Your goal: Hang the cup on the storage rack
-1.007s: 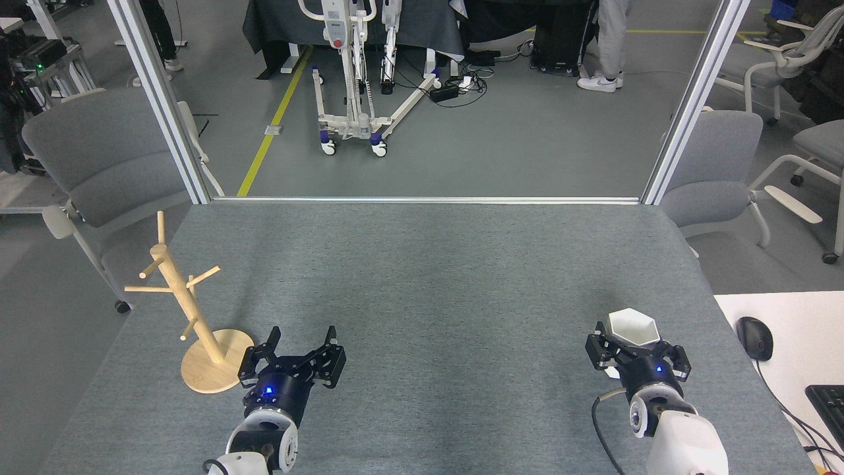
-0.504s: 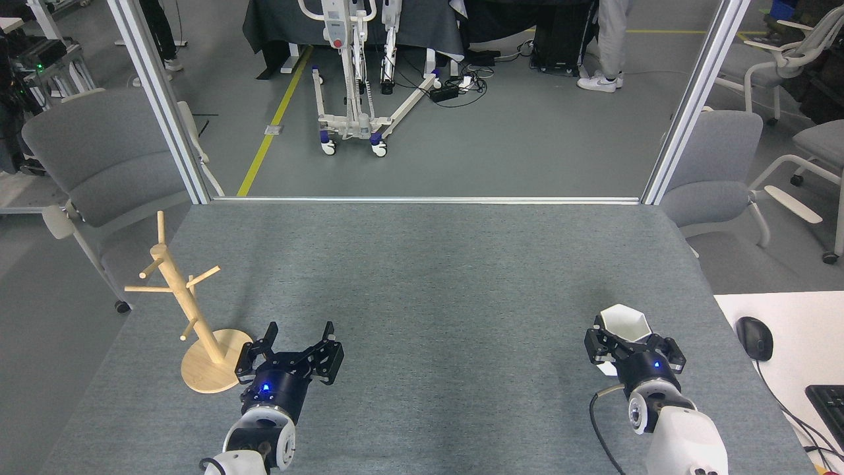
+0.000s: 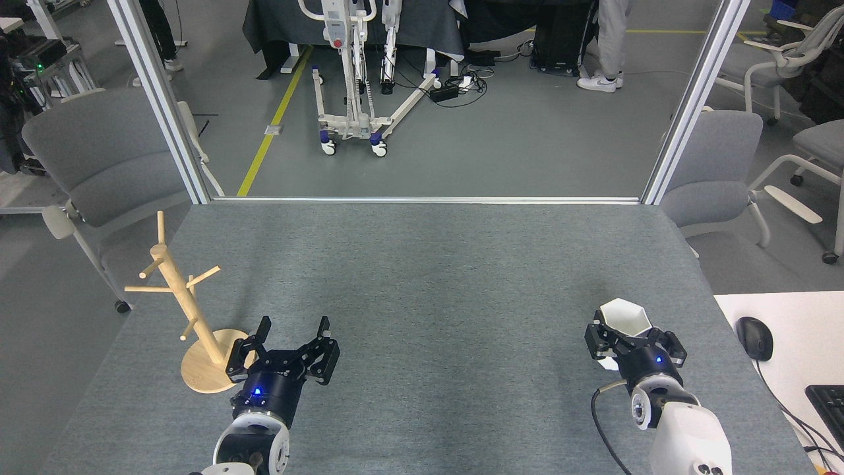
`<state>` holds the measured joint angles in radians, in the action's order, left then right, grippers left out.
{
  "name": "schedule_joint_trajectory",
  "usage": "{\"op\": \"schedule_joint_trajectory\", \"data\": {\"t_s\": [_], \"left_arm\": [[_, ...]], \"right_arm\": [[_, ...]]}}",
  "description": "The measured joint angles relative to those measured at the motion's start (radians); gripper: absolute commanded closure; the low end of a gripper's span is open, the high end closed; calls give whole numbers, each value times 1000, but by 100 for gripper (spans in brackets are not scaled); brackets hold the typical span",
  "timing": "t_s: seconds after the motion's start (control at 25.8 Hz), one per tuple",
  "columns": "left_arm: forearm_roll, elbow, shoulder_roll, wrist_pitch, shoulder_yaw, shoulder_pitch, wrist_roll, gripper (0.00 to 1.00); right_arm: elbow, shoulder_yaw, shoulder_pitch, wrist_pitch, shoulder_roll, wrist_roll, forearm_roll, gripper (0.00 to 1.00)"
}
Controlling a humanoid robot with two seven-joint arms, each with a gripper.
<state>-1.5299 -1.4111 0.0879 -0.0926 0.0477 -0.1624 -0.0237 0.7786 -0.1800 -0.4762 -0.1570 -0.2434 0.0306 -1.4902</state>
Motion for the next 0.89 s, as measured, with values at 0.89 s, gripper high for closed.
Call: {"op": "schedule_joint_trajectory", "data": {"t_s": [0.89], "left_arm": [[-2,-136,0,-51,-102,82,-5,1]], "right_arm": [[323,-13,-15,-2,-53,-234,167,100]]}}
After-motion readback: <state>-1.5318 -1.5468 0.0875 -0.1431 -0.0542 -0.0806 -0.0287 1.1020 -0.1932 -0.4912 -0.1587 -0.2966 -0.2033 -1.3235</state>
